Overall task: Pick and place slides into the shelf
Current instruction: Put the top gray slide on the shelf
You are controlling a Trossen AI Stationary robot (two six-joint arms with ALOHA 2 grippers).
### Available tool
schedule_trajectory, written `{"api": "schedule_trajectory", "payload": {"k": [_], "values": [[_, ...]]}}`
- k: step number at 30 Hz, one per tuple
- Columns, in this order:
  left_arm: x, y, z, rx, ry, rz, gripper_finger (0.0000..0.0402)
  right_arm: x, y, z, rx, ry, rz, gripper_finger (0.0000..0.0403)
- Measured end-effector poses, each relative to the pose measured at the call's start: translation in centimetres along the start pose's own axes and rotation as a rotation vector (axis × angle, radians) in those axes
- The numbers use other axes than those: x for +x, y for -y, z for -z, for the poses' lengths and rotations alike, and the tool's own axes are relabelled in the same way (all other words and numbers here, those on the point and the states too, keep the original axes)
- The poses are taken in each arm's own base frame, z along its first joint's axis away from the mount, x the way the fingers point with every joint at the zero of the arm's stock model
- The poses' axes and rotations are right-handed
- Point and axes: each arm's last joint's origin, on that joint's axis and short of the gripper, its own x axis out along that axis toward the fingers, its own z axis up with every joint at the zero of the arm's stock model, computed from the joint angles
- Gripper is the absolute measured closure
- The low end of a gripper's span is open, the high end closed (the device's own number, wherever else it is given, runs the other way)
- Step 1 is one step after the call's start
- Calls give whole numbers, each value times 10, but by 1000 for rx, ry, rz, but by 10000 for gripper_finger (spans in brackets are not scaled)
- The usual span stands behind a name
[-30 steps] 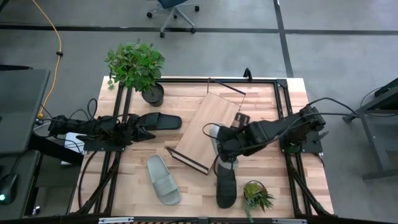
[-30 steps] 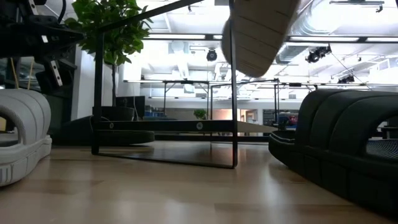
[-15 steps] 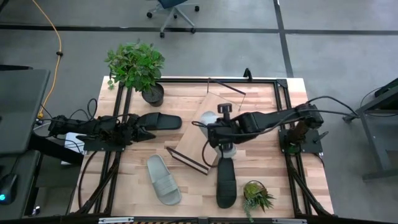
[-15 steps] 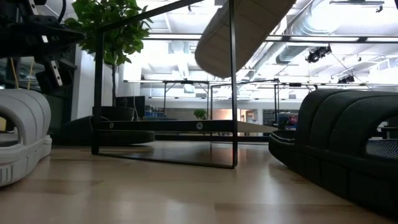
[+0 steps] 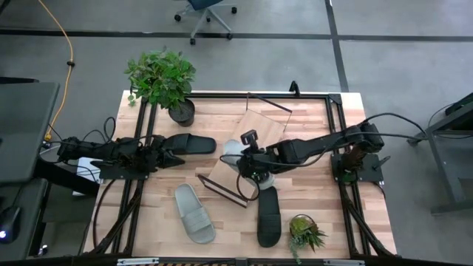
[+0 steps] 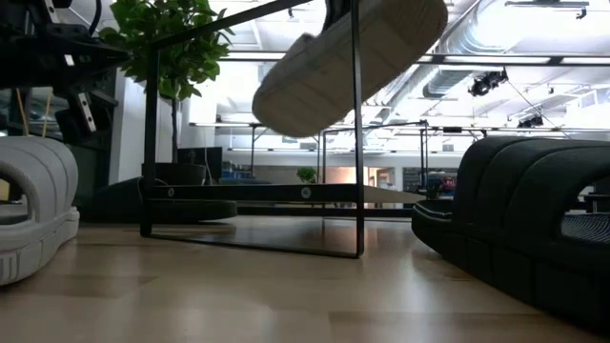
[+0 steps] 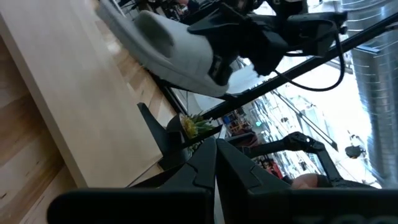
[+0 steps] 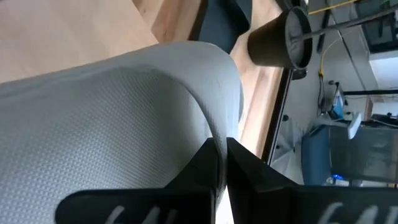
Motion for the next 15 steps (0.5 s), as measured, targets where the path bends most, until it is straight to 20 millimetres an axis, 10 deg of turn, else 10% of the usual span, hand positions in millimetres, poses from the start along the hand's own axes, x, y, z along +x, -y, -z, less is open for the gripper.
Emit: {"api": "schedule_trajectory", "payload": {"k": [15], "values": [[0,0,0,0,0,0,401,23,-10,-7,-98,151,77,403]]}}
